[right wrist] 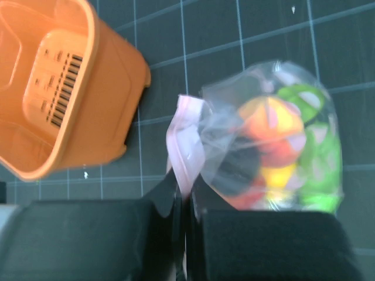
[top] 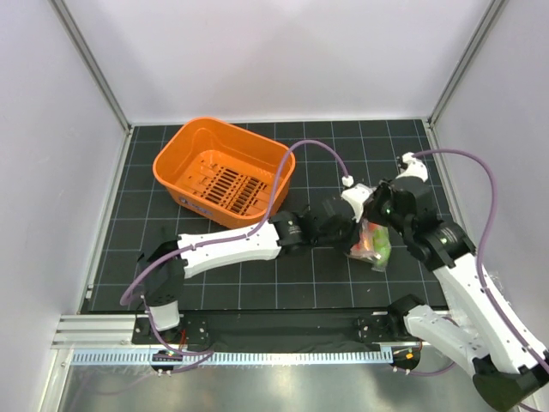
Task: Place the food in the zip-top bag and seal the zipper
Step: Adjust the zipper food storage bag at the center of the board.
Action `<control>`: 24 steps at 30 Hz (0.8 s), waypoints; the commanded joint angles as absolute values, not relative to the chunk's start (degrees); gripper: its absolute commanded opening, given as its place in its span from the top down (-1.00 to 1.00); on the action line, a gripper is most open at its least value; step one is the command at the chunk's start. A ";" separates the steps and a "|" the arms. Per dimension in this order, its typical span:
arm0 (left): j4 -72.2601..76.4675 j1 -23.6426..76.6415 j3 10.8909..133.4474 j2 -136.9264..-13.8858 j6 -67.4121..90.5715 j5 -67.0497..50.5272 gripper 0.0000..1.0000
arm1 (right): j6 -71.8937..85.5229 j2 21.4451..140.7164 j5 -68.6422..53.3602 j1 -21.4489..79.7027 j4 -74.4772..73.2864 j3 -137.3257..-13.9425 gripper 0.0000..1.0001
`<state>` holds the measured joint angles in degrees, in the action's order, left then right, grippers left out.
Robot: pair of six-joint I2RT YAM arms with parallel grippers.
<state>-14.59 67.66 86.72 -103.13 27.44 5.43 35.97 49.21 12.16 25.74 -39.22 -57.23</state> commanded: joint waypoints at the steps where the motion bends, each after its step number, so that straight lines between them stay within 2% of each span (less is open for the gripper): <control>1: -7.73 69.34 87.28 -99.68 29.78 1.95 1.00 | 34.45 46.93 16.59 26.19 -36.03 -61.32 0.98; 4: -12.80 69.43 88.94 -97.04 30.50 -0.53 1.00 | 33.58 47.90 14.07 26.19 -34.90 -64.76 0.98; 6: -21.12 69.43 92.35 -95.54 27.53 6.20 1.00 | 33.40 48.08 8.83 26.28 -32.27 -65.30 0.98; 11: -28.65 69.35 92.21 -90.02 22.33 18.08 1.00 | 31.91 49.48 2.81 26.19 -27.95 -64.07 0.97; 14: -27.17 68.03 86.41 -86.32 20.40 24.52 1.00 | 31.47 49.31 1.94 26.19 -25.25 -59.52 0.97; 19: -19.96 61.55 75.51 -78.49 18.81 23.47 1.00 | 28.57 46.76 -5.70 26.19 -18.55 -52.21 0.95; 24: -13.81 61.08 69.71 -76.55 19.95 21.89 1.00 | 27.60 47.63 -10.45 26.28 -18.11 -51.68 0.85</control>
<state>-20.80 60.45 71.44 -77.80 20.53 21.71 29.78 48.03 -5.39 26.00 -23.97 -50.96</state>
